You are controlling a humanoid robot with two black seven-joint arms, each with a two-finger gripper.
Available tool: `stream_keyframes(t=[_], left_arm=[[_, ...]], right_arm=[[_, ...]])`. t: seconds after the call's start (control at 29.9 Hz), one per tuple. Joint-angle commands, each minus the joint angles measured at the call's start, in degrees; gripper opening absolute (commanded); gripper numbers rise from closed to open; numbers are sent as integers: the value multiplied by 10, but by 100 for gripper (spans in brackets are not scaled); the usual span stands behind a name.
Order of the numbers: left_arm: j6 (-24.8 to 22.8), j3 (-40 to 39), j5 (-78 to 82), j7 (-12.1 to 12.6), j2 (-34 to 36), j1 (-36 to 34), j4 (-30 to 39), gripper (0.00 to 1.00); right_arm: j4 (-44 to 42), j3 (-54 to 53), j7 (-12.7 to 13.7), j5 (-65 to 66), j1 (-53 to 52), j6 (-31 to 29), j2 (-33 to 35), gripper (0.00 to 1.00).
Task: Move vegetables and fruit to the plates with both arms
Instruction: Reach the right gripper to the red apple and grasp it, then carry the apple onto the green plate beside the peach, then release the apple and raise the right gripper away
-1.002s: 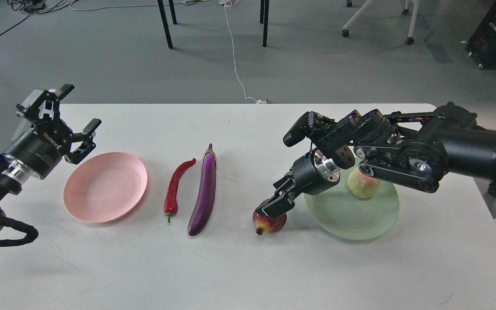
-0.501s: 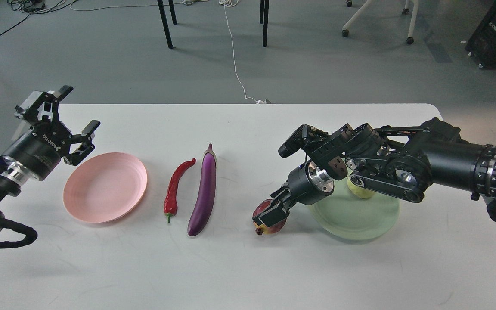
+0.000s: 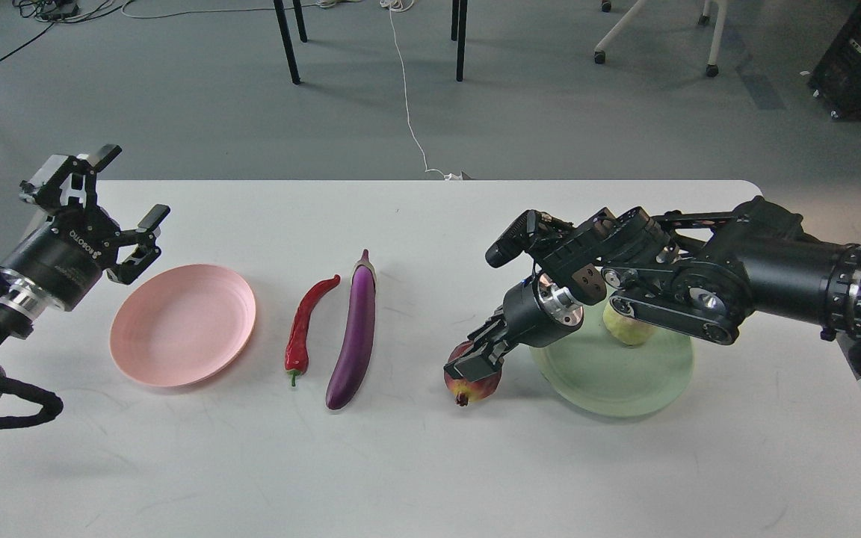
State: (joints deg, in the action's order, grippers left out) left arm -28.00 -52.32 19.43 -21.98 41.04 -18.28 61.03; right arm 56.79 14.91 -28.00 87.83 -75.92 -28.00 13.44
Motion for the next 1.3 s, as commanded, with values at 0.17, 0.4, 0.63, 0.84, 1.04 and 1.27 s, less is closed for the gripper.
stream_keyframes(t=[0.17, 0.4, 0.63, 0.84, 1.04, 1.27], left_arm=[[0, -3, 1, 1, -2, 0, 1, 98], [0, -3, 1, 1, -9, 0, 2, 98], [0, -3, 2, 0, -10, 0, 5, 98], [0, -3, 4, 1, -10, 0, 5, 98], [0, -1, 5, 1, -3, 0, 5, 98], [0, 2, 13, 1, 9, -4, 24, 98]], right_arm=[[108, 1, 0, 1, -80, 0, 141, 46], [182, 6, 0, 36, -38, 0, 267, 49], [175, 4, 0, 49, -5, 0, 292, 65], [169, -6, 0, 48, -1, 0, 292, 97], [168, -99, 0, 2, 0, 0, 307, 98], [106, -167, 0, -381, 44, 0, 324, 98]])
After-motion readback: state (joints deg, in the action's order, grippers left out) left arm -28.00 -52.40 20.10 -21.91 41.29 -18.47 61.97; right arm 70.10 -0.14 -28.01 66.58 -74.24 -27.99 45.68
